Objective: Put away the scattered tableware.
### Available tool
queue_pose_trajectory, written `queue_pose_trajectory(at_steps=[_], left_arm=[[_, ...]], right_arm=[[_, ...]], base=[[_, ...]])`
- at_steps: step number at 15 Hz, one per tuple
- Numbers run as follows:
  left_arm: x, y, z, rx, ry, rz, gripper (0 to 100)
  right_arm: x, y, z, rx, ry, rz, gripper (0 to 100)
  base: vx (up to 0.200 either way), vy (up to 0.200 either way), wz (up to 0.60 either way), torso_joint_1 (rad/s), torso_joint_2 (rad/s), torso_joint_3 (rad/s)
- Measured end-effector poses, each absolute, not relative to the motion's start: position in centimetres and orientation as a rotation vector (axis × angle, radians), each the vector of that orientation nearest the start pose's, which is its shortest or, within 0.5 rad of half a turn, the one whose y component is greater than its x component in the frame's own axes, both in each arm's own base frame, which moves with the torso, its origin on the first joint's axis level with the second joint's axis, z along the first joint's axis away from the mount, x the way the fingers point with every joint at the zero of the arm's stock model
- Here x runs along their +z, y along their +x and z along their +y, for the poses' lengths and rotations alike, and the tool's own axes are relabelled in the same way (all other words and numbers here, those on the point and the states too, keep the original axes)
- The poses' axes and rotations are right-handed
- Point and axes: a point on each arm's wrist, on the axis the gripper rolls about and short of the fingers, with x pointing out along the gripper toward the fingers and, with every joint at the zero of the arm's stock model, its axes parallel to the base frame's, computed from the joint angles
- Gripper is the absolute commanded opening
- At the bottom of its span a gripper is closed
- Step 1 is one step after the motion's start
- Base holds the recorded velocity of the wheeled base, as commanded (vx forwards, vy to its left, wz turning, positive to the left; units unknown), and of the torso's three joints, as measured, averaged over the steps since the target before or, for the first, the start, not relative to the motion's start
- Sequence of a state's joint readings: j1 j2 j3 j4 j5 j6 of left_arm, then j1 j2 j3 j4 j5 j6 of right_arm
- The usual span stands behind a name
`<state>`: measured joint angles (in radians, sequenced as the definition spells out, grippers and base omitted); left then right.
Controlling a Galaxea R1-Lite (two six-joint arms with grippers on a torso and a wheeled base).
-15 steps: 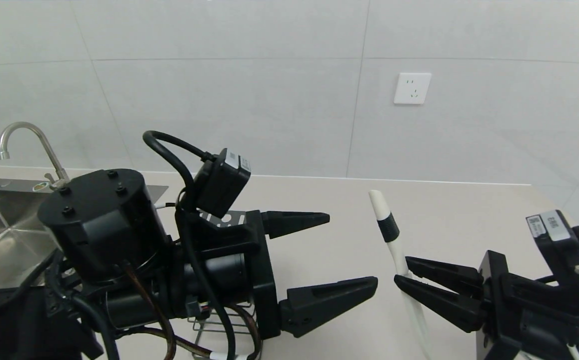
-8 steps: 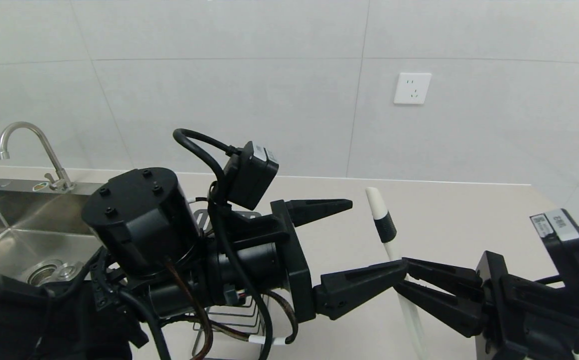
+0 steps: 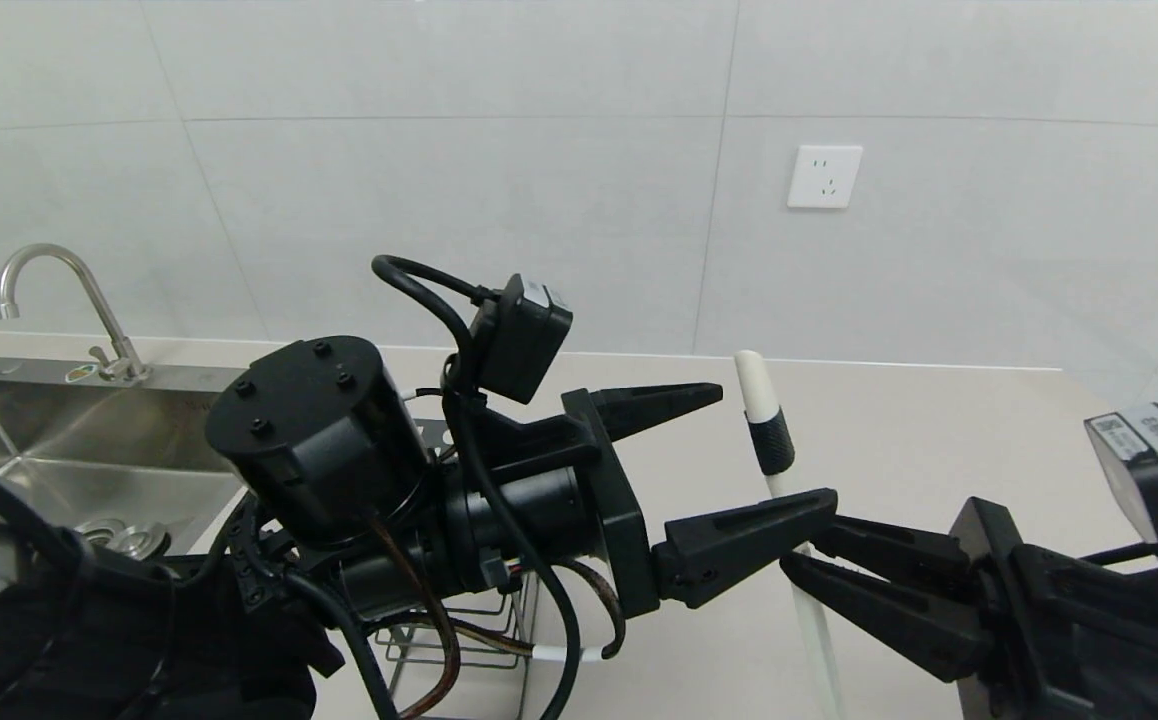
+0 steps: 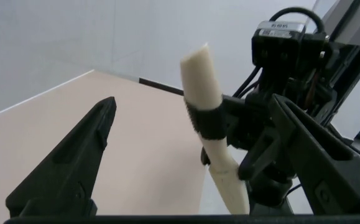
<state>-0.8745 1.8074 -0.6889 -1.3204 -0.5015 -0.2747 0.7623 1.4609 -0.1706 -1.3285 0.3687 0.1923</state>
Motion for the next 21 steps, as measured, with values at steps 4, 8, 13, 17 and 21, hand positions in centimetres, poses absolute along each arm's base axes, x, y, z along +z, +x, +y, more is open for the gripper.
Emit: queue_pose_trajectory(at_steps=[4,8,13,17,21], left_arm=[[18.9,19.3,-24.7,-1.397,-0.284,-0.054,100],[19.0,19.2,-24.7,-1.404,-0.332,-0.036,100],[18.9,19.1,-24.9,-1.422,-0.370,-0.026,100],[19.0,19.2,-25.0,-1.423,-0.373,-0.048,0],[19.1,19.3,-24.9,-1.424,-0.377,-0.068,0]], right_arm=[[15.1,13.2,14.1,1.141,0.178,0.092,0],[15.2,13.2,14.5,1.158,0.188,0.082,0],[15.2,13.7,15.2,1.167,0.192,0.073,0],[15.4,14.3,15.8,1.168,0.194,0.064,0],[15.5,14.5,15.9,1.164,0.193,0.061,0]], base=[[0.000,0.000,0.00,0.000,0.00,0.000],[0.000,0.000,0.00,0.000,0.00,0.000],[0.000,0.000,0.00,0.000,0.00,0.000],[0.000,0.000,0.00,0.000,0.00,0.000],[0.000,0.000,0.00,0.000,0.00,0.000]])
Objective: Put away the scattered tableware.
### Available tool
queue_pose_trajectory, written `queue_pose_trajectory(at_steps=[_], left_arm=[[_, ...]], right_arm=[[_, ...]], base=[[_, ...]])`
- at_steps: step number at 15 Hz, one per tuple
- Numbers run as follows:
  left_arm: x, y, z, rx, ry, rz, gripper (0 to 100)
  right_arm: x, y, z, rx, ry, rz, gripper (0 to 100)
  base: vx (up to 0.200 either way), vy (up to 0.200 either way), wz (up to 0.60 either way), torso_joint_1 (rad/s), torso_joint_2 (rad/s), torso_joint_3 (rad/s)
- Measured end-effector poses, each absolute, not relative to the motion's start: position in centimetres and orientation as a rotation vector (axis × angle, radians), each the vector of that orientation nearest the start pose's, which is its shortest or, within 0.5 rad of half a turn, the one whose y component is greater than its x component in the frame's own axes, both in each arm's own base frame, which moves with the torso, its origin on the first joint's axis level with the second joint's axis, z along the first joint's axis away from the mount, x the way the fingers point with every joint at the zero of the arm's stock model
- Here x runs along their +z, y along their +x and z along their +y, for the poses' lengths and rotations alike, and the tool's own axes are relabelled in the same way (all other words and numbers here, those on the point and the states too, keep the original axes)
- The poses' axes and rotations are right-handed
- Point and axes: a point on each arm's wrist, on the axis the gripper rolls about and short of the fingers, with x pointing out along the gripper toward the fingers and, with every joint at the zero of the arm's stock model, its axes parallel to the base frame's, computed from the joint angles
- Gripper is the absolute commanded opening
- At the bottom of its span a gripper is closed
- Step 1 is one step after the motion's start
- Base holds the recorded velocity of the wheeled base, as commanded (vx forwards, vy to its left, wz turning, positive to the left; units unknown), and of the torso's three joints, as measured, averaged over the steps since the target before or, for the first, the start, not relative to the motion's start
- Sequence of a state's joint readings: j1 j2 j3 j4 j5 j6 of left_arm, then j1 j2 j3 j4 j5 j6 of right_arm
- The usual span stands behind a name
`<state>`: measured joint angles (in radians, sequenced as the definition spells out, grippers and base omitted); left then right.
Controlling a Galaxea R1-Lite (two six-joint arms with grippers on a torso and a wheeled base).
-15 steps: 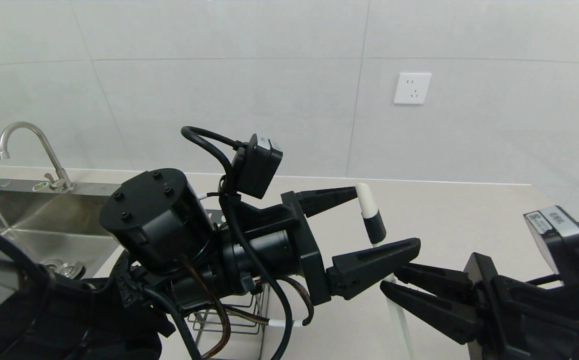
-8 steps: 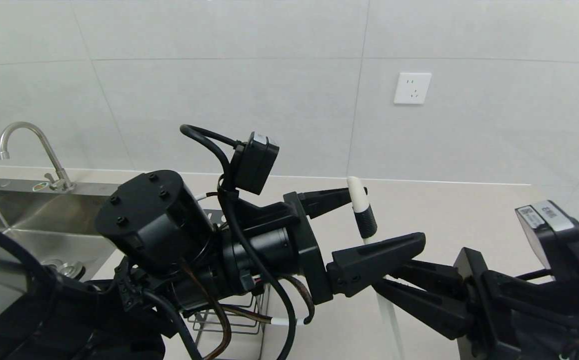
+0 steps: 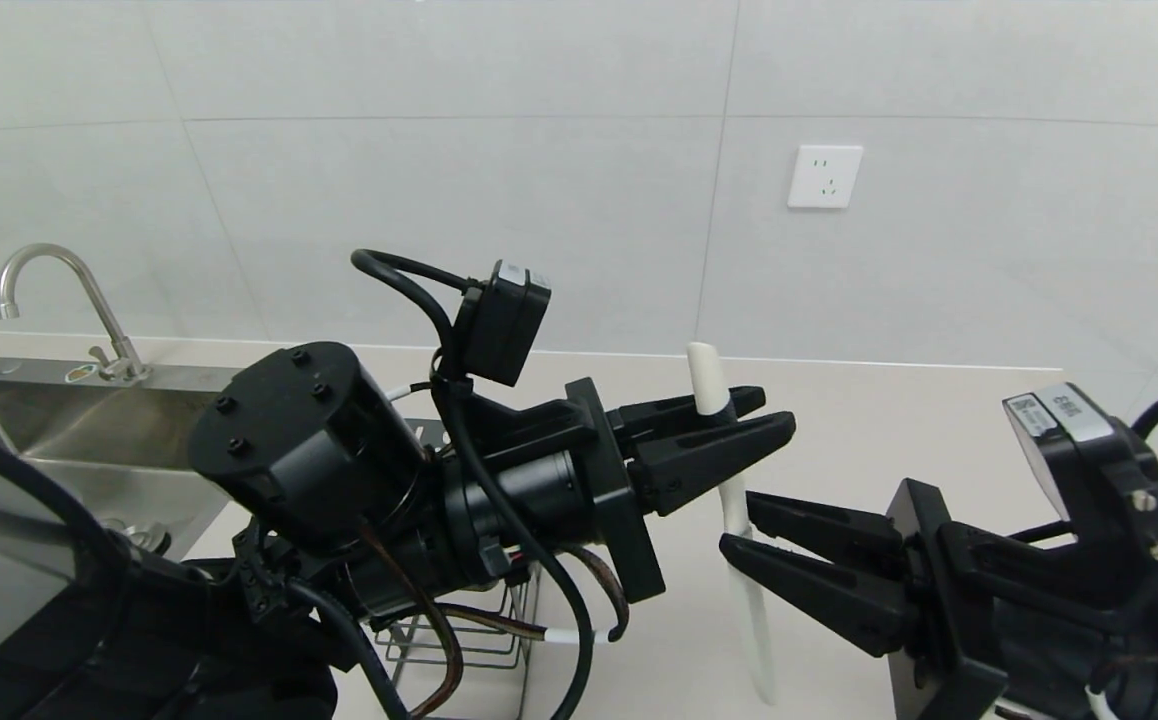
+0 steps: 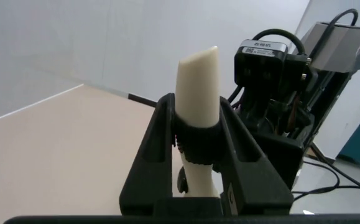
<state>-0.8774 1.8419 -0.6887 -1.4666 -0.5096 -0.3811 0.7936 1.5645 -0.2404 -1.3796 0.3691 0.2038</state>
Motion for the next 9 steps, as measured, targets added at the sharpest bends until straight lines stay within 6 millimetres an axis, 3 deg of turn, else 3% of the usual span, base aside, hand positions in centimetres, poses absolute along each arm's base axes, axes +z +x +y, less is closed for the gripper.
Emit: queue_pose_trajectory(at_steps=[2,3,9], left_arm=[[19.12,19.30,-24.90,-1.422,-0.378,-0.076,0],[19.14,19.29,-24.90,-1.421,-0.378,-0.078,0],[19.31,19.34,-24.69,-1.412,-0.371,-0.089,0]], right_arm=[[15.81,14.79,15.99,1.158,0.192,0.043,0],[15.85,14.99,15.97,1.152,0.186,0.036,100],[15.61,14.85,15.03,1.119,0.175,0.036,100]], base=[[0.000,0.000,0.00,0.000,0.00,0.000],[0.000,0.000,0.00,0.000,0.00,0.000],[0.000,0.000,0.00,0.000,0.00,0.000]])
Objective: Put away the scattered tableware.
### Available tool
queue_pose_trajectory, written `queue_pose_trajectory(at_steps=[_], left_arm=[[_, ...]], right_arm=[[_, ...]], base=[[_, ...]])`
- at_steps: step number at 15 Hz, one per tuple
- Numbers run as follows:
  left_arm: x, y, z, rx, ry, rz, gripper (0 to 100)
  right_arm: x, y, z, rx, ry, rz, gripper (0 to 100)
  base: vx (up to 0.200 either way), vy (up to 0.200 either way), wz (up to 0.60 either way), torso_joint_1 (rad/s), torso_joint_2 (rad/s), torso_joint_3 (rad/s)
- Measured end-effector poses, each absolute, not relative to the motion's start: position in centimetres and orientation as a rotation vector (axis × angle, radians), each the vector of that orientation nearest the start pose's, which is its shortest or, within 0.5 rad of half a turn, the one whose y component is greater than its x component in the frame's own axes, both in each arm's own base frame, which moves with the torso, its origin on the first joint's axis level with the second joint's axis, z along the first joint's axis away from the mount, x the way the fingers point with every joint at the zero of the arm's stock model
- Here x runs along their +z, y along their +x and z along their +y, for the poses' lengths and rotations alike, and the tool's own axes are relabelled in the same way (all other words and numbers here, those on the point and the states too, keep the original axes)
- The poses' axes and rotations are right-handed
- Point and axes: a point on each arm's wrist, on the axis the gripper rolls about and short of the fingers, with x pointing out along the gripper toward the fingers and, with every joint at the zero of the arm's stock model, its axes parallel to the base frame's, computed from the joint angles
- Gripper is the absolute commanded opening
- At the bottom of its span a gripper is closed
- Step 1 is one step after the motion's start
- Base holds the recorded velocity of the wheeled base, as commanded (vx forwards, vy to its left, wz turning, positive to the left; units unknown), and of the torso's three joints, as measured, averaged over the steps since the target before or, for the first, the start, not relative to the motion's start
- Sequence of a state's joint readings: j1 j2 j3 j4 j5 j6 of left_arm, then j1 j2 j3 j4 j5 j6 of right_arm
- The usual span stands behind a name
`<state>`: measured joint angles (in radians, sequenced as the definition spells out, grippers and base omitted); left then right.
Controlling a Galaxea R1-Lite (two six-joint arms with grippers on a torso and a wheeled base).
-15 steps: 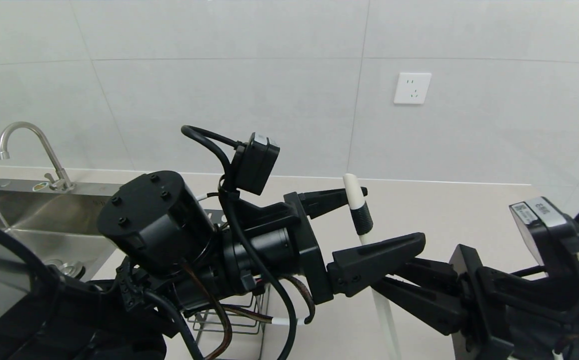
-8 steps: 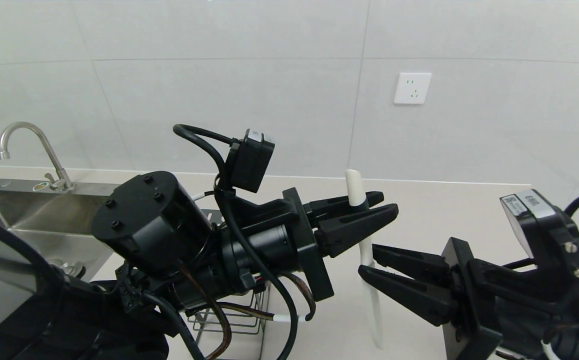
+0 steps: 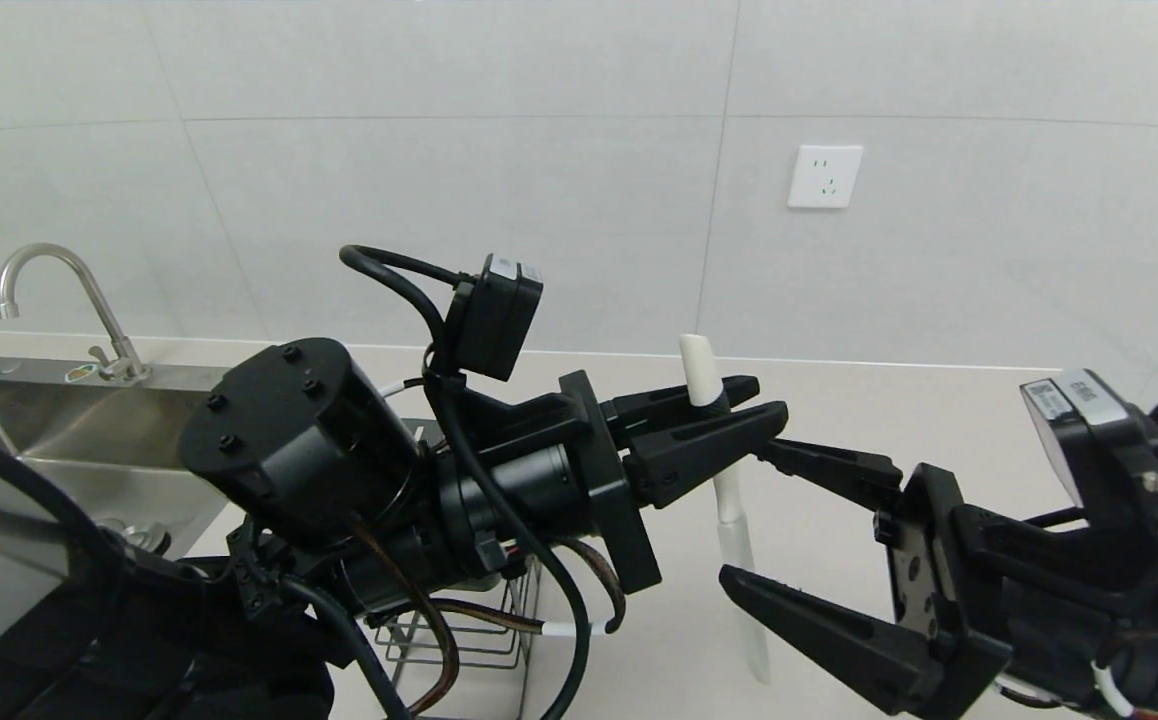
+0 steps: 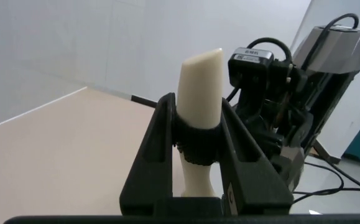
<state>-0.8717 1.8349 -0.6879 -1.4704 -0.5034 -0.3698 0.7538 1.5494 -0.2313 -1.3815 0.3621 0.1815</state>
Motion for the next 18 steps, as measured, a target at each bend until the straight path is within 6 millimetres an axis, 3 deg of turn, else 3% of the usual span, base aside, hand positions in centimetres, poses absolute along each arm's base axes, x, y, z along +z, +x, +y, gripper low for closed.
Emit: queue_pose_trajectory(at_steps=[5,10,15,18], left_arm=[[19.5,19.3,-23.9,-1.387,-0.303,-0.143,0],[18.4,19.3,-23.2,-1.350,-0.149,-0.206,0],[18.5,19.1,-22.4,-1.329,-0.101,-0.250,0],[19.2,19.0,-22.0,-1.322,-0.100,-0.276,0]], right_arm=[[15.2,13.0,9.4,0.939,0.116,-0.012,100],[17.3,9.8,2.8,0.580,-0.025,-0.246,100],[17.6,3.6,1.2,0.461,-0.139,-0.395,100],[16.6,0.1,0.9,0.429,-0.170,-0.455,100]], base=[[0.000,0.000,0.00,0.000,0.00,0.000],[0.000,0.000,0.00,0.000,0.00,0.000],[0.000,0.000,0.00,0.000,0.00,0.000],[0.000,0.000,0.00,0.000,0.00,0.000]])
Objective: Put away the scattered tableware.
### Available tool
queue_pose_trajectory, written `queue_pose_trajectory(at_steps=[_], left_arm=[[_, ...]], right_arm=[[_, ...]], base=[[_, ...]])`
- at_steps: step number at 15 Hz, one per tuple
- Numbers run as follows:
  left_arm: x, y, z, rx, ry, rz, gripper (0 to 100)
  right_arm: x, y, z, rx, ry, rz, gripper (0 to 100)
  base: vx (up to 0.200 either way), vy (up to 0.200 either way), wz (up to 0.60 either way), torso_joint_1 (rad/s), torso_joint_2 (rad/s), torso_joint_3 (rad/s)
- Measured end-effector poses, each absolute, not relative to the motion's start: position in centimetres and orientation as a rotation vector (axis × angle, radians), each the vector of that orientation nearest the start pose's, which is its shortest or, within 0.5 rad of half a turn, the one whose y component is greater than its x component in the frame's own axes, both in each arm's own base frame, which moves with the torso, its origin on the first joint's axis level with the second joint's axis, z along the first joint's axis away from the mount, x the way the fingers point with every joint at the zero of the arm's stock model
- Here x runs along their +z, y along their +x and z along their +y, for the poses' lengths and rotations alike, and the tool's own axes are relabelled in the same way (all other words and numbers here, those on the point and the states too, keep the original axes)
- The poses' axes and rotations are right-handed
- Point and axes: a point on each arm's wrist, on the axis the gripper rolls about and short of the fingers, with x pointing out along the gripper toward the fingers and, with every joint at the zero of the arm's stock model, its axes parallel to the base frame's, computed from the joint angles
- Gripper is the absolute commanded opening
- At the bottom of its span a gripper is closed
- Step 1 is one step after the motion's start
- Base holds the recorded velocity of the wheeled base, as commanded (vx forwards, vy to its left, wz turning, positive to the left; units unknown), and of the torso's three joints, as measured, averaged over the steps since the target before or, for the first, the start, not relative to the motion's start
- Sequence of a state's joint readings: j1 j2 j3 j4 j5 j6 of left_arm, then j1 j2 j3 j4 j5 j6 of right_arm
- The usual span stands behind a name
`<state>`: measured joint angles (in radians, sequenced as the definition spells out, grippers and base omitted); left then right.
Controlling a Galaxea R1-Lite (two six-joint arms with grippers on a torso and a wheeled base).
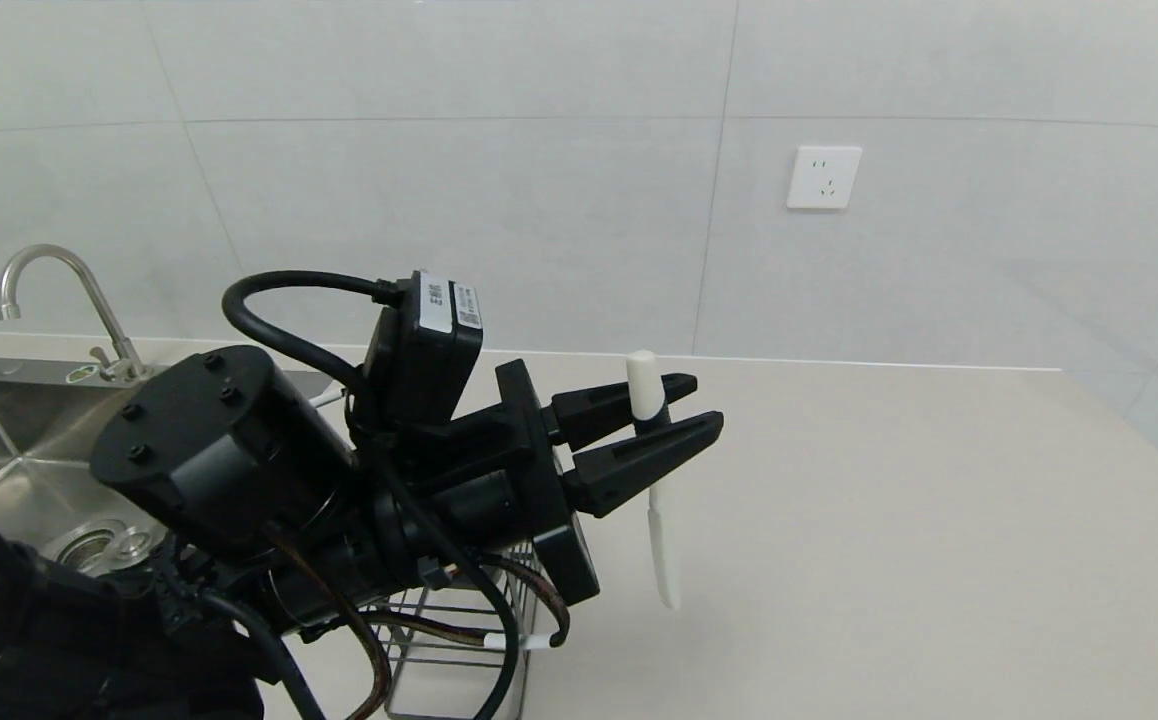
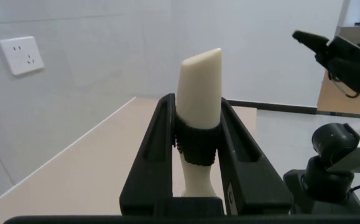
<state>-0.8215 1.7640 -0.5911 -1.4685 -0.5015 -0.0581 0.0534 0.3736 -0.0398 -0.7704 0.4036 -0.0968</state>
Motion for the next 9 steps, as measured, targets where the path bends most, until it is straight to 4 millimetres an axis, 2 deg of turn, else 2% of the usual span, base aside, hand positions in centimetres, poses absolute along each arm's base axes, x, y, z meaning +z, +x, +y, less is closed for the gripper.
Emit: queue_pose_trajectory(at_steps=[3,5,9], left_arm=[[19.7,19.0,-21.5,-1.309,-0.098,-0.296,0],[19.8,19.0,-21.3,-1.301,-0.097,-0.303,0],[20.3,19.0,-21.0,-1.294,-0.090,-0.336,0]], right_arm=[[14.2,-2.1,0.9,0.383,-0.201,-0.446,100],[12.4,-2.6,0.8,0.360,-0.194,-0.393,100],[8.3,-2.2,0.2,0.087,-0.111,-0.059,100]], base=[[0.000,0.000,0.00,0.000,0.00,0.000],[0.000,0.000,0.00,0.000,0.00,0.000],[0.000,0.000,0.00,0.000,0.00,0.000]])
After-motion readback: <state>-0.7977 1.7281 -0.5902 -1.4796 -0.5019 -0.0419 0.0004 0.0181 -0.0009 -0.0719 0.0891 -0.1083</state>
